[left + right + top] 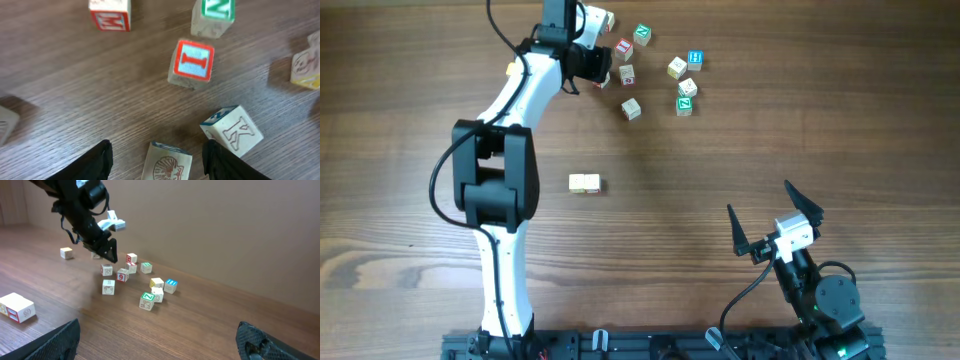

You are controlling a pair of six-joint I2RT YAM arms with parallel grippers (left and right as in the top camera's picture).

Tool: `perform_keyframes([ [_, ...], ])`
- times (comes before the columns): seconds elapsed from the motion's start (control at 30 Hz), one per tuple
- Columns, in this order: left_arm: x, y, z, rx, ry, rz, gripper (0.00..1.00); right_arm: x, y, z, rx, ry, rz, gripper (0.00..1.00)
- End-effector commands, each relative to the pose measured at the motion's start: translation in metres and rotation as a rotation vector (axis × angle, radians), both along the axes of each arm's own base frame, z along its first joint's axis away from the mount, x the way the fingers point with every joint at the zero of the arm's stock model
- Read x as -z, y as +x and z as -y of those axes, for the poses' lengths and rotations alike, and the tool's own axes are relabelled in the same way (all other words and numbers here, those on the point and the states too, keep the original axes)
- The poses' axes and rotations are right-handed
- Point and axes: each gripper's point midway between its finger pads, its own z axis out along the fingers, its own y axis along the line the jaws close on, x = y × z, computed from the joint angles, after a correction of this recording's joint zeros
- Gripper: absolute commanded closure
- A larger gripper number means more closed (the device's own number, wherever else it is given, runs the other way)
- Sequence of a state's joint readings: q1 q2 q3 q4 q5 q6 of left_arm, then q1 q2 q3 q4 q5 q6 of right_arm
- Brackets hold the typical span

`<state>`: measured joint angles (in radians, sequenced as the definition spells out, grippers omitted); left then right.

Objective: Form a horizontal line
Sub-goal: 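Open the left gripper and reach back to the block cluster, then grasp a third white block and lift it with the left gripper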

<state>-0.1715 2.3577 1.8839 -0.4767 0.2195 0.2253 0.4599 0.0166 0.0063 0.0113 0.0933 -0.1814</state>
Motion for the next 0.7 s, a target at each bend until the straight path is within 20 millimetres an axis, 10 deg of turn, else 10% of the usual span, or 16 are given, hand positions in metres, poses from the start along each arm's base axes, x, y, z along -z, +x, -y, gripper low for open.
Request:
perform_keyframes([
  [0.0, 0.0382, -0.0082, 0.0050, 0.065, 0.023, -0.053, 0.39, -0.0016, -0.0006, -0.0007, -0.005, 0.001, 0.008, 0.00],
  [0.17, 0.0382, -0.0081, 0.0050, 0.065, 0.022, -0.053, 0.57, -0.0016, -0.0006, -0.0007, -0.005, 0.002, 0.008, 0.00],
  [0.67, 0.0348, -0.0056, 0.0055, 0.061, 0.018, -0.040, 0.68, -0.0016, -0.0006, -0.0007, -0.005, 0.001, 0.008, 0.00],
])
